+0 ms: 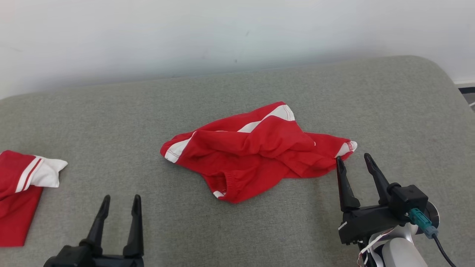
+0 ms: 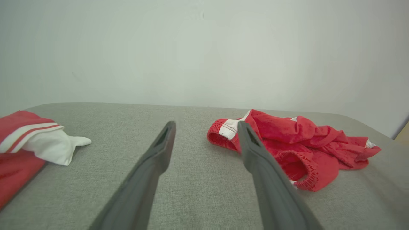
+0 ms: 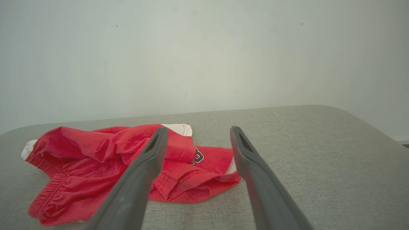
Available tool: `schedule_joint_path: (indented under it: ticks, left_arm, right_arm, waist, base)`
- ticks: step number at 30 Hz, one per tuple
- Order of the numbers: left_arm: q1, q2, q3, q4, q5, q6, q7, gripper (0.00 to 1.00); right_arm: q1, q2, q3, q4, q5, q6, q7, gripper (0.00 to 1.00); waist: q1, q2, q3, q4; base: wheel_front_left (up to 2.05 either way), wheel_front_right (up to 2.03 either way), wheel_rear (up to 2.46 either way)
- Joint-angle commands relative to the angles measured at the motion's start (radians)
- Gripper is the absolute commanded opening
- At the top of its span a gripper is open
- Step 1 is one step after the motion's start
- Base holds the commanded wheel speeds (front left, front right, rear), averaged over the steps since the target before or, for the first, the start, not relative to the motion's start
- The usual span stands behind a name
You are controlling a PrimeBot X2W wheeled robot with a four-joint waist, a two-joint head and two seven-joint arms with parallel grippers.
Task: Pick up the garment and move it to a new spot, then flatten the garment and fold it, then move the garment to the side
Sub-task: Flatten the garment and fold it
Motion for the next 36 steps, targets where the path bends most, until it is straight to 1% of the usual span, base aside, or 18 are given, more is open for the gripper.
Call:
schedule_joint_path:
  ticks: [1,7,11,15,20,31,36]
  left_arm:
    - [-0.007,0.0,-0.005,0.009,0.005,-0.007,-0.002,1.0]
    - [-0.033,0.001,-0.059,0.079,0.014,-0.041,-0.002,1.0]
    - [-0.059,0.001,-0.111,0.136,0.018,-0.059,-0.002,1.0]
    - [-0.084,0.003,-0.169,0.209,0.03,-0.073,-0.002,1.0]
    - [-0.123,0.013,-0.217,0.29,0.037,-0.081,-0.002,1.0]
    - [-0.217,0.049,-0.247,0.416,0.042,-0.083,-0.002,1.0]
    - [-0.25,0.064,-0.245,0.462,0.031,-0.083,-0.002,1.0]
  right_arm:
    - [0.009,0.002,0.002,-0.004,0.003,0.0,-0.003,1.0]
    - [-0.002,0.008,0.011,-0.006,0.01,0.0,-0.003,1.0]
    - [-0.006,0.01,0.015,-0.004,0.014,0.0,-0.003,1.0]
    - [-0.008,0.014,0.021,-0.003,0.019,0.0,-0.003,1.0]
    - [-0.011,0.016,0.026,-0.001,0.022,0.0,-0.003,1.0]
    - [-0.019,0.021,0.037,0.005,0.028,0.0,-0.003,1.0]
    - [-0.022,0.023,0.043,0.011,0.027,0.0,-0.003,1.0]
  waist:
    - [0.0,0.0,0.004,-0.015]
    - [0.0,0.0,0.017,-0.068]
    - [0.0,0.0,0.023,-0.099]
    - [0.0,0.0,0.026,-0.128]
    - [0.0,0.0,0.033,-0.161]
    - [0.0,0.0,0.056,-0.216]
    - [0.0,0.0,0.061,-0.233]
  base:
    - [0.0,0.0,0.0]
    - [0.0,0.0,0.0]
    - [0.0,0.0,0.0]
    - [0.0,0.0,0.0]
    - [0.0,0.0,0.0]
    - [0.0,0.0,0.0]
    - [0.0,0.0,0.0]
